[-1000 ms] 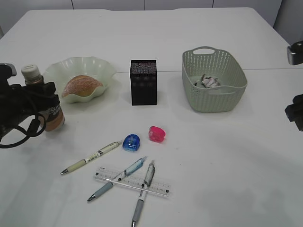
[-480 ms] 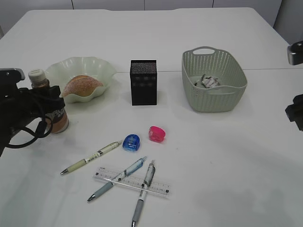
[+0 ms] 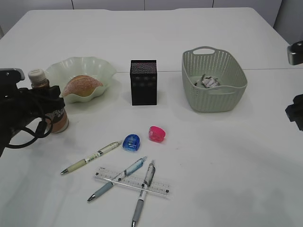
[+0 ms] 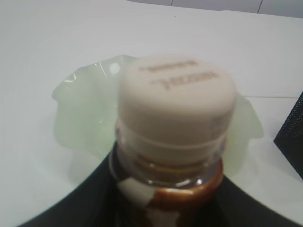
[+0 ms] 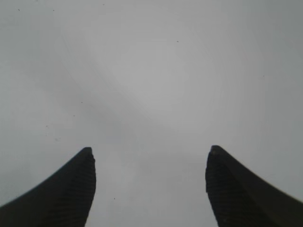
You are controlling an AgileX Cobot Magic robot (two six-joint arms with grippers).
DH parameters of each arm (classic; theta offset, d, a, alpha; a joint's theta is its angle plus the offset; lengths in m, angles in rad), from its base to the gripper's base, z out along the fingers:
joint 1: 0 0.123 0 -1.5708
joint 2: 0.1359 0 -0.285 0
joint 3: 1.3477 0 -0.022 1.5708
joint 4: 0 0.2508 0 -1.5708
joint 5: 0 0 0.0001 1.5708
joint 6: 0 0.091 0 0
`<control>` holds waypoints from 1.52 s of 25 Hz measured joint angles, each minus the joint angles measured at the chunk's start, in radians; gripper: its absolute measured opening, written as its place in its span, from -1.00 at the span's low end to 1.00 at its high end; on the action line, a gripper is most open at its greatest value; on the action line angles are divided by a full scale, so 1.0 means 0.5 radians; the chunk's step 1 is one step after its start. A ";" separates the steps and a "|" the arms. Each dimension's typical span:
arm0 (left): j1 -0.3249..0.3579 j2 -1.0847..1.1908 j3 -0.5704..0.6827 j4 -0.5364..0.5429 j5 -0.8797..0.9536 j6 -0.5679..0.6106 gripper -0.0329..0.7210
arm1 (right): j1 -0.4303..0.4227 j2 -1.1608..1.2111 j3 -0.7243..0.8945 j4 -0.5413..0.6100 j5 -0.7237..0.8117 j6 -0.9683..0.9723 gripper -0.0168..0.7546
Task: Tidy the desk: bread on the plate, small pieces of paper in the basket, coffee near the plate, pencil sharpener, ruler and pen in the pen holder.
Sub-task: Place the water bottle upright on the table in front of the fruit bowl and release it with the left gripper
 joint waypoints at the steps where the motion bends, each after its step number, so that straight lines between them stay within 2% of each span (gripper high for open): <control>1: 0.000 0.000 0.000 0.000 0.000 0.000 -0.09 | 0.000 0.000 0.000 0.000 0.000 0.000 0.42; 6: 0.000 0.000 0.000 0.064 0.000 0.014 0.03 | 0.000 0.000 0.000 0.000 -0.004 0.000 0.42; 12: 0.000 0.000 -0.008 0.064 -0.047 0.113 0.49 | 0.000 0.000 0.000 0.000 -0.004 0.000 0.42; 14: 0.000 0.000 -0.012 0.064 -0.052 0.127 0.56 | 0.000 0.000 0.000 0.000 -0.004 0.000 0.42; 22: 0.000 -0.114 -0.012 0.064 -0.035 0.207 0.59 | 0.000 0.000 0.000 0.000 0.000 0.000 0.42; 28: 0.000 -0.310 -0.012 0.053 0.197 0.246 0.59 | 0.000 0.000 0.000 0.003 0.000 0.000 0.42; 34: 0.000 -0.591 -0.012 0.053 0.676 0.261 0.59 | 0.000 0.000 0.000 0.003 0.019 0.000 0.42; 38: 0.000 -0.889 -0.004 0.053 1.097 0.264 0.58 | 0.000 0.000 0.000 0.003 0.159 0.000 0.42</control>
